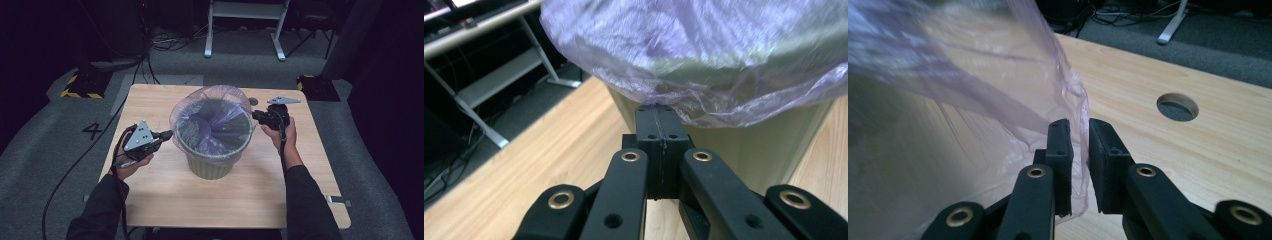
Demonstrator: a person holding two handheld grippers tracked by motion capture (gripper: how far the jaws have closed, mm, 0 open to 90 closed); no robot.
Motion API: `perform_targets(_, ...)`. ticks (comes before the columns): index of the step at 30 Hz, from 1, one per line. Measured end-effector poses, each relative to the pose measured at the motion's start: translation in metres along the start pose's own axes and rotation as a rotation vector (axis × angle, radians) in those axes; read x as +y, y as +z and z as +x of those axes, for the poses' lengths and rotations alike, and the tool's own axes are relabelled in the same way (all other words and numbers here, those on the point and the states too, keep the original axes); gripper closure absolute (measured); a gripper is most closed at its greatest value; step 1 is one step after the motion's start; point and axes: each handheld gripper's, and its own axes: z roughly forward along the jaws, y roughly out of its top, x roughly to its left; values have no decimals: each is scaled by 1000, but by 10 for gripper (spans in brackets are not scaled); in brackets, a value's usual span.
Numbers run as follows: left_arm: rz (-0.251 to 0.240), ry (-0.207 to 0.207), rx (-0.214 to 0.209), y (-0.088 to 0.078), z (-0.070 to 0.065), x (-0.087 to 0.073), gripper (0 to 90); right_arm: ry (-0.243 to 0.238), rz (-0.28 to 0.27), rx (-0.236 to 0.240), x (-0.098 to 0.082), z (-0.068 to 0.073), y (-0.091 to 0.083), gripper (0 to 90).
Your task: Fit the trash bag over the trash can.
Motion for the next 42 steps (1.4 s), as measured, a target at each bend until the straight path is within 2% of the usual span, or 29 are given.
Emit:
perform_targets(2,10,-9,-4,3,0,-5,900,-1,22,-4,-3,-1,3,815)
perform_targets(4,41,0,-3,7,0,-10,900,4,38,-4,-5,-2,6,836)
perform_targets(7,80,-14,-22,17,-2,-20,900,10,60,-3,-10,-3,10,861)
perform_targets(9,100,-20,-18,21,-3,-26,900,8,68,7,-12,-3,13,872)
perform_targets(11,90,-37,-10,20,-2,-29,900,8,66,11,-14,-3,15,872)
perform_targets(12,69,-48,-8,17,-1,-30,900,8,62,13,-14,-2,15,872)
perform_targets(17,5,-93,29,4,-2,-25,551,1,42,14,-12,-2,10,870)
perform_targets(19,-13,-107,59,0,-6,-21,335,6,30,15,-11,-2,7,865)
perform_targets(21,-30,-75,87,-4,-11,-17,157,7,17,19,-10,-2,3,860)
perform_targets(22,-39,-60,97,-6,-15,-15,123,4,17,17,-9,-2,2,857)
perform_targets(25,-39,39,122,-7,-24,-6,155,-2,19,11,-8,-2,-1,850)
perform_targets(28,-31,82,125,-5,-26,2,159,-7,14,7,-5,-3,-4,845)
perform_targets(29,-15,107,129,-4,-26,5,209,-6,11,8,-4,-3,-5,845)
perform_targets(30,-2,125,147,-2,-26,7,317,-7,7,8,-3,-3,-6,844)
perform_targets(31,5,139,156,-1,-25,9,376,-11,3,9,-2,-3,-7,842)
perform_targets(33,5,121,132,0,-21,10,516,-14,3,10,-1,-2,-8,842)
perform_targets(35,12,125,129,1,-18,10,648,-17,0,14,1,-1,-8,841)
perform_targets(38,-4,111,123,2,-14,9,851,-25,-3,15,2,0,-8,841)
perform_targets(39,-6,111,125,3,-13,8,895,-28,-1,15,2,0,-8,841)
perform_targets(42,23,98,95,9,-10,5,899,-32,0,10,3,1,-8,842)
